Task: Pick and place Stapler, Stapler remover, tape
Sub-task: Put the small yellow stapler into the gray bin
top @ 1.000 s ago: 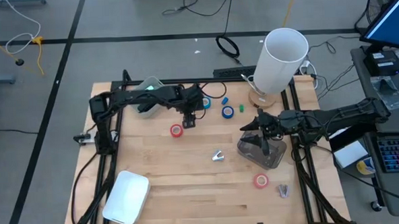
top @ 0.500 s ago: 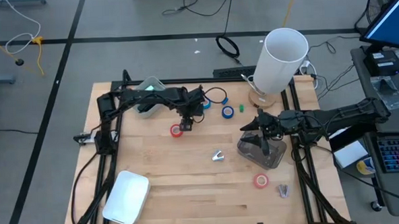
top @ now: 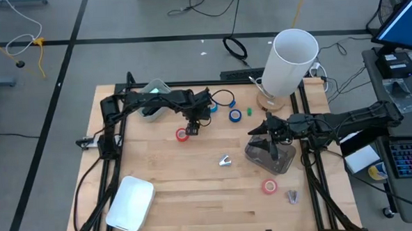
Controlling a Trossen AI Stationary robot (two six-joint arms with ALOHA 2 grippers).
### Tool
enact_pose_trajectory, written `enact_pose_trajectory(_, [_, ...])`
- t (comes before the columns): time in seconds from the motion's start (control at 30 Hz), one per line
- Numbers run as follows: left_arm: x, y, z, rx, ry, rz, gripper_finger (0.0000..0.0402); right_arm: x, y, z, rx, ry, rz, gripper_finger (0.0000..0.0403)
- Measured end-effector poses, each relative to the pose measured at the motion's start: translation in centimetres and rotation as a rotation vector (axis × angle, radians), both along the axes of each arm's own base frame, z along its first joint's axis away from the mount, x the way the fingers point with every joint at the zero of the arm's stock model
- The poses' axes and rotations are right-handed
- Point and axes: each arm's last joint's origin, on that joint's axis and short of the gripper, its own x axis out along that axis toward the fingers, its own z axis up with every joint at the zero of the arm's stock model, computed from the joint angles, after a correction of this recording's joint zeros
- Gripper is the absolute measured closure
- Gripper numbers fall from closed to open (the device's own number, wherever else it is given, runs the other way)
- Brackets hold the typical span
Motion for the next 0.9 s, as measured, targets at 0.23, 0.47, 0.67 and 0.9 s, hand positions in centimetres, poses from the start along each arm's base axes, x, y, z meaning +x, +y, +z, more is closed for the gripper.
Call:
enact_pose_trajectory(0.23, [0.2, 0.0, -1.8, -0.027, 0.054, 0.045, 0.017, 0.0, 0.0, 0.0, 0.022, 0.0, -0.007, 0.0193])
enact_pose_trajectory(0.47, [0.3, -0.1, -1.8, -0.037, 0.047, 0.097, 0.017, 0.0, 0.0, 0.0, 0.024, 0.0, -0.007, 0.0193])
enact_pose_trajectory(0.67, [0.3, -0.1, -1.8, -0.052, 0.042, 0.155, 0.0215, 0.0, 0.0, 0.0, 0.022, 0.0, -0.006, 0.0193])
enact_pose_trajectory(0.9, [0.3, -0.2, -1.8, -0.087, 0.032, 0.249, 0.0309, 0.0, 0.0, 0.0, 0.022, 0.0, -0.006, 0.0193])
